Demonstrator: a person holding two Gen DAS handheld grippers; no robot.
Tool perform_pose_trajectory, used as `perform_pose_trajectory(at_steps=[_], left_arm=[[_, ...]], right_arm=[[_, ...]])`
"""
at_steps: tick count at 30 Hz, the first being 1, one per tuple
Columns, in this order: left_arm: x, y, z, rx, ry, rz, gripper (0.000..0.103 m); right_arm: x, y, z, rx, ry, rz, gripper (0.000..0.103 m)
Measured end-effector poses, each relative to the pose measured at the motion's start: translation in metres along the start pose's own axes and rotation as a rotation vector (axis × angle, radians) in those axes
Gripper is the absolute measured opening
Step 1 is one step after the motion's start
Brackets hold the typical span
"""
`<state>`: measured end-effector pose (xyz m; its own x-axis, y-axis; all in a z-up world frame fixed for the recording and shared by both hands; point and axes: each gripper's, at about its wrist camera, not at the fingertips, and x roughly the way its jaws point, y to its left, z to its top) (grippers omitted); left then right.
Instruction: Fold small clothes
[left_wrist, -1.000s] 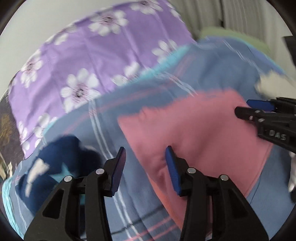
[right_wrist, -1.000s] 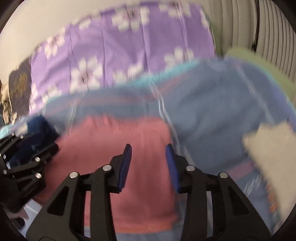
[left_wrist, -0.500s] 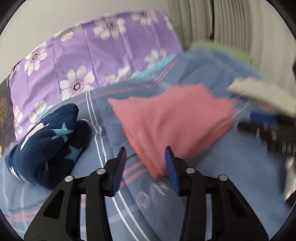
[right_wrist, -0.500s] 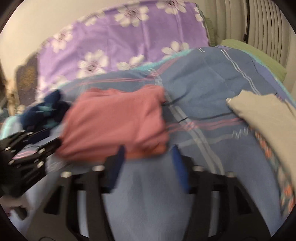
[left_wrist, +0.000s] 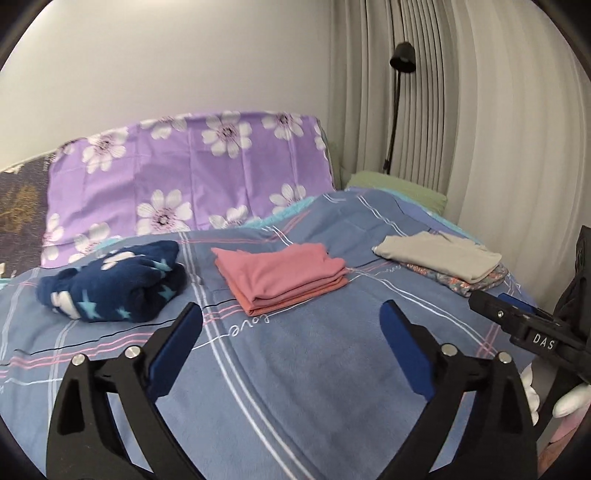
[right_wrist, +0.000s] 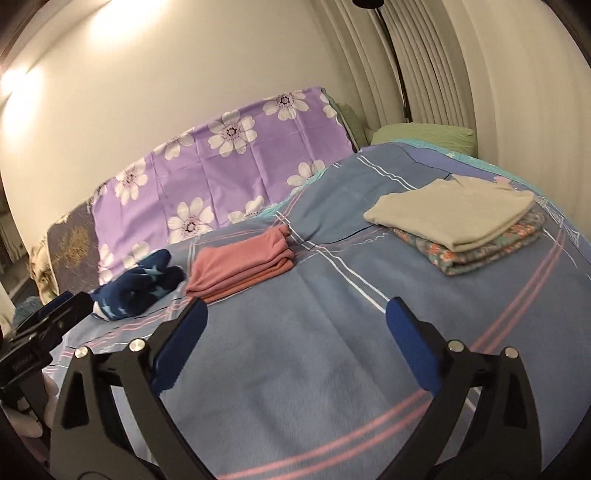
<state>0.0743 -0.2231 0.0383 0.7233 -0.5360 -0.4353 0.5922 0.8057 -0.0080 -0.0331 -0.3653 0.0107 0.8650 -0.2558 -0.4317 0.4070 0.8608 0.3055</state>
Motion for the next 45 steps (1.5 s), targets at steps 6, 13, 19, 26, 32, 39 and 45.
perform_pose_trajectory(at_steps=[6, 13, 19, 26, 32, 39, 45], left_arm=[[-0.044, -0.007, -0.004, -0.039, -0.04, 0.051, 0.102], [-0.078, -0.012, -0.012, -0.048, -0.054, 0.092, 0.102], [-0.097, -0.016, -0.022, -0.053, -0.031, 0.151, 0.102], [-0.113, -0.017, -0.028, -0.039, -0.025, 0.166, 0.102], [-0.115, -0.021, -0.029, -0.029, -0.022, 0.118, 0.102], [-0.107, -0.023, -0.034, -0.035, 0.002, 0.081, 0.102], [-0.102, -0.025, -0.036, -0.019, 0.018, 0.065, 0.102]], right_arm=[[-0.025, 0.005, -0.012, 0.007, 0.063, 0.022, 0.101], [-0.071, 0.023, -0.013, -0.024, 0.006, 0.04, 0.101], [-0.099, 0.04, -0.017, -0.082, -0.025, 0.006, 0.101], [-0.119, 0.055, -0.023, -0.15, -0.057, -0.028, 0.101], [-0.123, 0.055, -0.024, -0.149, -0.052, -0.043, 0.101], [-0.121, 0.048, -0.024, -0.138, -0.05, -0.072, 0.101], [-0.116, 0.049, -0.026, -0.146, -0.032, -0.07, 0.101]])
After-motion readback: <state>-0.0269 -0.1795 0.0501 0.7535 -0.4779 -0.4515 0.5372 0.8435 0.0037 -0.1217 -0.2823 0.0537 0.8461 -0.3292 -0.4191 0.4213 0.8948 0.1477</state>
